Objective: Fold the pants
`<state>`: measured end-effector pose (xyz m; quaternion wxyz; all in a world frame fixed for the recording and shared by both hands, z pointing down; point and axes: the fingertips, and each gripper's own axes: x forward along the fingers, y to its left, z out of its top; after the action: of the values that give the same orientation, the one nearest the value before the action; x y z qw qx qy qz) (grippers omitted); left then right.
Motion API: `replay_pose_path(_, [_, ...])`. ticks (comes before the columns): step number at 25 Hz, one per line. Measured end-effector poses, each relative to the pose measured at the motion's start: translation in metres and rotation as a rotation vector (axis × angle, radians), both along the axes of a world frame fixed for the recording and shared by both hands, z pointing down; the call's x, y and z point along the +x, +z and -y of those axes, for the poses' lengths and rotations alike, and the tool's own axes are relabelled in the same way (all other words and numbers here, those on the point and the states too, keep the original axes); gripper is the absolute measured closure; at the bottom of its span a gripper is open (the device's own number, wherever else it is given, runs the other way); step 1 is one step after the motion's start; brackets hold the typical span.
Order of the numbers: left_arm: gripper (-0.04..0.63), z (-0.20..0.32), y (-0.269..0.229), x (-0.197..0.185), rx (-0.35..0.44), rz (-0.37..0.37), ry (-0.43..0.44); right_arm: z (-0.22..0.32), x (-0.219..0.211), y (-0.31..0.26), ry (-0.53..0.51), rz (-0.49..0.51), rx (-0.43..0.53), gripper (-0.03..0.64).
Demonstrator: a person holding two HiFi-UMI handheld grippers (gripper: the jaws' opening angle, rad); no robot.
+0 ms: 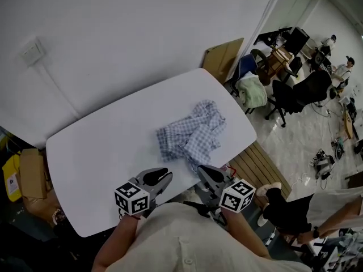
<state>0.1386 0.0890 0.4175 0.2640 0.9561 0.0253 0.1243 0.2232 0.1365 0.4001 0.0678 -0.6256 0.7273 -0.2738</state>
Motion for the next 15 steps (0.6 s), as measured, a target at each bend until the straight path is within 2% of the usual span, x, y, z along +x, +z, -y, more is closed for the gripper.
replay_pose_path(6, [0.514, 0.006, 0.011, 0.014, -0.009, 0.045, -0.033, 0.021, 0.013, 0.009, -0.211, -0.122, -0.091, 0.595])
replay_pose_path(9, [0.514, 0.013, 0.021, 0.025, -0.012, 0.09, -0.048, 0.045, 0.022, 0.013, -0.342, -0.206, -0.132, 0.52])
replay_pose_path(12, [0.505, 0.026, 0.031, 0.036, -0.019, 0.13, -0.089, 0.074, 0.031, 0.018, -0.48, -0.288, -0.165, 0.502])
replay_pose_path(15, [0.468, 0.042, 0.039, 0.051, -0.029, 0.16, -0.142, 0.102, 0.038, 0.027, -0.597, -0.347, -0.196, 0.487])
